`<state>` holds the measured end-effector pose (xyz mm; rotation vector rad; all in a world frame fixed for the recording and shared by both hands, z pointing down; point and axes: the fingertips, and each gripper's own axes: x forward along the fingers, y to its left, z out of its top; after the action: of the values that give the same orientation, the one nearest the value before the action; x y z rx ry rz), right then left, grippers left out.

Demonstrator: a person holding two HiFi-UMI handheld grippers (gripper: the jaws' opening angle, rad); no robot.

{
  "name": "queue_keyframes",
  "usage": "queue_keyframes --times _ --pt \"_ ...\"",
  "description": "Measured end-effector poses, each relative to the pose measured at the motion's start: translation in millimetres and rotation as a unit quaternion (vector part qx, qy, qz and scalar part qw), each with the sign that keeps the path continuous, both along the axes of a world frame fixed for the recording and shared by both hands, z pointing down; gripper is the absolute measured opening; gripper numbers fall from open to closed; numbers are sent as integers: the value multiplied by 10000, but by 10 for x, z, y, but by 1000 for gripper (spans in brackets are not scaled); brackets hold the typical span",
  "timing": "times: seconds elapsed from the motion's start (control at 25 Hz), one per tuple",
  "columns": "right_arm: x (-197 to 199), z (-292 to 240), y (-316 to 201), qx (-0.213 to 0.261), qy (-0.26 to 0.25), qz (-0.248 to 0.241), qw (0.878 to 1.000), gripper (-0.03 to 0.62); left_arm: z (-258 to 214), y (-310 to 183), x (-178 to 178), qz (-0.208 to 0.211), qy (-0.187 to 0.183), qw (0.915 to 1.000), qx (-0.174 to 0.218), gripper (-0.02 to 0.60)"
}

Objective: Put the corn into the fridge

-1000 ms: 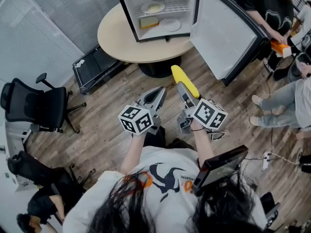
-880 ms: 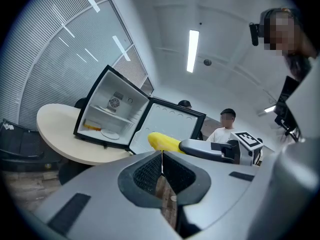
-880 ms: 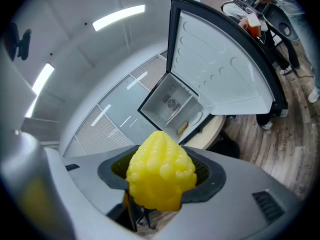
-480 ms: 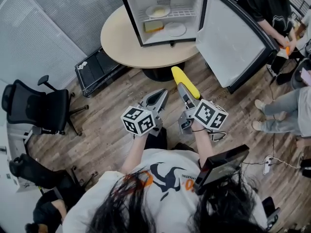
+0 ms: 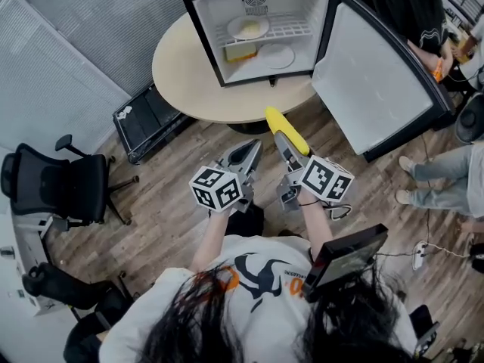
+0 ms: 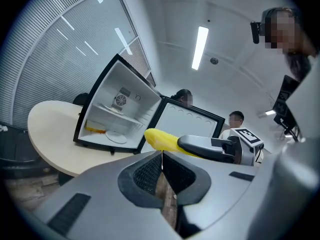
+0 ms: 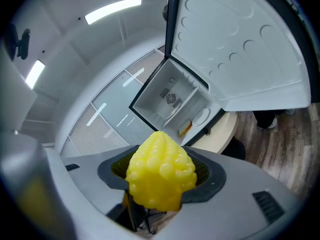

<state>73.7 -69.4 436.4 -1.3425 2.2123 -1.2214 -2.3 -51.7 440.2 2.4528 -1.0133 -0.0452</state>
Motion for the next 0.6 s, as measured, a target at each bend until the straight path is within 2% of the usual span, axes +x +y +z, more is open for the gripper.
queue_keyframes --times 0.16,0.4,0.6 --pt "-211 59 -305 -79 -127 -57 9999 256 42 -314 -188 27 17 10000 -41 12" --pt "-476 80 -647 -198 51 91 9997 256 45 -724 -502 62 163 9998 -87 12" --pt "-659 115 -858 -283 102 204 9993 256 79 -969 -625 269 219 9993 -142 12"
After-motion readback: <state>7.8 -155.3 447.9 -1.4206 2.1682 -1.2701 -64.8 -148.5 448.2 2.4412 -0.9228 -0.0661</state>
